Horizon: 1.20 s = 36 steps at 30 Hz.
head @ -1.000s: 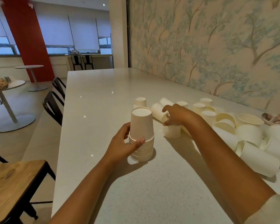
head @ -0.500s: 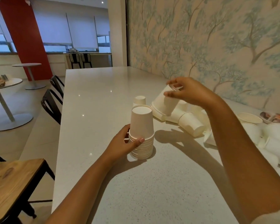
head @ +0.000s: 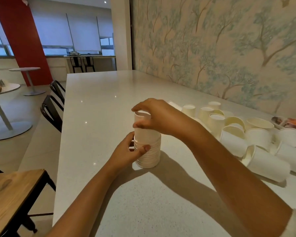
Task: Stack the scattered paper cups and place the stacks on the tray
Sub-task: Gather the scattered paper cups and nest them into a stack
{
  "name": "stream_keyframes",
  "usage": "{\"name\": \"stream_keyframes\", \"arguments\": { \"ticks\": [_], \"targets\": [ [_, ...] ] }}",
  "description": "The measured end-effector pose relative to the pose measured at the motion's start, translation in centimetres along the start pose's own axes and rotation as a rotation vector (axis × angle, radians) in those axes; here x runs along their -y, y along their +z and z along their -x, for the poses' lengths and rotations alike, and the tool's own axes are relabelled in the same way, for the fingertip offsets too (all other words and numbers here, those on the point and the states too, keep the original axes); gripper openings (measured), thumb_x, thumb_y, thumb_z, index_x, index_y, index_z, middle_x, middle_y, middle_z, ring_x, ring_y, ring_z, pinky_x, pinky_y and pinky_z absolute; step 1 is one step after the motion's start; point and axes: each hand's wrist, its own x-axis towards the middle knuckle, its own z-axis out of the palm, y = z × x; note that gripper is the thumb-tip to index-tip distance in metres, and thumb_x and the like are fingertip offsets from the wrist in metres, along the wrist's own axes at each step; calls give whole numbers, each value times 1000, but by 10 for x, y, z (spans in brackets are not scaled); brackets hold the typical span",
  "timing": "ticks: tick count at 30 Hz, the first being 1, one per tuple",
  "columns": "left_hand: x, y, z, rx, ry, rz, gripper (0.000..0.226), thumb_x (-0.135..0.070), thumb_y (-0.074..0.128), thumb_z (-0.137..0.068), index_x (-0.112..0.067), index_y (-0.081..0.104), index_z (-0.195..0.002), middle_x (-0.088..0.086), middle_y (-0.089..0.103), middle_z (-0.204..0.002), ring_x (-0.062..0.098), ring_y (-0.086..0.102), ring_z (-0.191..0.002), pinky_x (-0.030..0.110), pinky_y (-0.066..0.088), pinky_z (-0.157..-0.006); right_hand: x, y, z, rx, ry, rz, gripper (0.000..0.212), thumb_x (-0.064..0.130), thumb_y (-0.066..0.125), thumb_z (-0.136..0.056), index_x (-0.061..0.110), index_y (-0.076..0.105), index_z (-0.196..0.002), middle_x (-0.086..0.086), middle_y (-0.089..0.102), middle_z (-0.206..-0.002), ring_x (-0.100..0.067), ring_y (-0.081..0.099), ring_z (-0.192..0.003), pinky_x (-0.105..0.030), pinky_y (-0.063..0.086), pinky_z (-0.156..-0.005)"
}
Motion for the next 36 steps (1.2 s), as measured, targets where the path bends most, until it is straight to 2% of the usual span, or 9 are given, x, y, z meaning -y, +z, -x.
{"name": "stream_keyframes", "arguments": {
  "ticks": [5, 8, 10, 14, 20, 24, 28, 31, 36],
  "targets": [
    [1, -1, 0, 11, 9, 5, 64, -56, 64, -69, -35, 37, -123, -7, 51, -126, 14, 52, -107, 19, 45, -80, -14, -12, 2, 57, -21, -132, 47, 43, 47, -91, 23, 48, -133, 1, 46, -141, -15, 43, -123, -25, 33, -92],
    [2, -2, 0, 30, 1, 24, 71, -56, 65, -68, -33, 35, -129, -9, 49, -127, 13, 51, -110, 23, 46, -83, -45, -21, 7, -66, 67, -244, 51, 50, 34, -93, 24, 39, -136, -3, 43, -141, -16, 45, -120, -29, 36, -93],
    [2, -2, -1, 37, -8, 22, 69, -54, 60, -64, -36, 34, -125, -10, 47, -126, 12, 50, -109, 21, 45, -82, -76, -24, 11, -104, 243, -132, 54, 52, 42, -90, 24, 37, -135, -6, 44, -139, -21, 48, -119, -28, 36, -87],
    [3, -2, -3, 44, -2, 27, 62, -52, 61, -67, -40, 33, -120, -14, 47, -121, 12, 51, -106, 13, 44, -76, -128, -15, 22, 111, 628, 163, 72, 45, 63, -81, 11, 31, -136, -14, 50, -131, -28, 53, -107, -32, 40, -76],
    [1, 0, 1, 42, -37, 90, 62, -58, 62, -60, -48, 34, -115, -19, 47, -119, 8, 51, -105, 21, 46, -81, -152, 13, 23, 164, 783, 183, 94, 38, 72, -76, 1, 15, -141, -17, 47, -134, -31, 51, -116, -33, 41, -81],
    [0, 0, 0, 41, -26, 67, 66, -55, 60, -62, -42, 32, -121, -14, 46, -123, 13, 50, -110, 31, 46, -89, -151, -3, 20, 96, 776, 117, 100, 37, 73, -75, 3, 8, -143, -19, 45, -135, -34, 50, -115, -36, 43, -79],
    [-2, 0, 0, 21, -11, 32, 67, -53, 59, -62, -39, 33, -121, -13, 46, -121, 11, 49, -107, 24, 44, -84, -132, -39, 20, 15, 641, -125, 51, 37, 70, -77, 19, 43, -116, -8, 53, -106, -18, 56, -78, -26, 45, -56],
    [-4, 2, 2, 16, -12, 20, 66, -55, 59, -62, -39, 33, -121, -14, 46, -120, 11, 49, -105, 26, 45, -84, -110, -57, 26, -14, 484, -450, 29, 30, 68, -79, 26, 54, -103, -3, 57, -106, -15, 58, -89, -26, 52, -70],
    [-8, 11, 6, 89, -11, 76, 55, -61, 64, -64, -51, 37, -111, -24, 49, -116, 7, 51, -104, 20, 45, -82, -61, -75, 41, -111, 232, -445, 44, 45, 65, -77, 44, 49, -118, 18, 52, -102, -4, 56, -93, -16, 47, -67]
  ]
}}
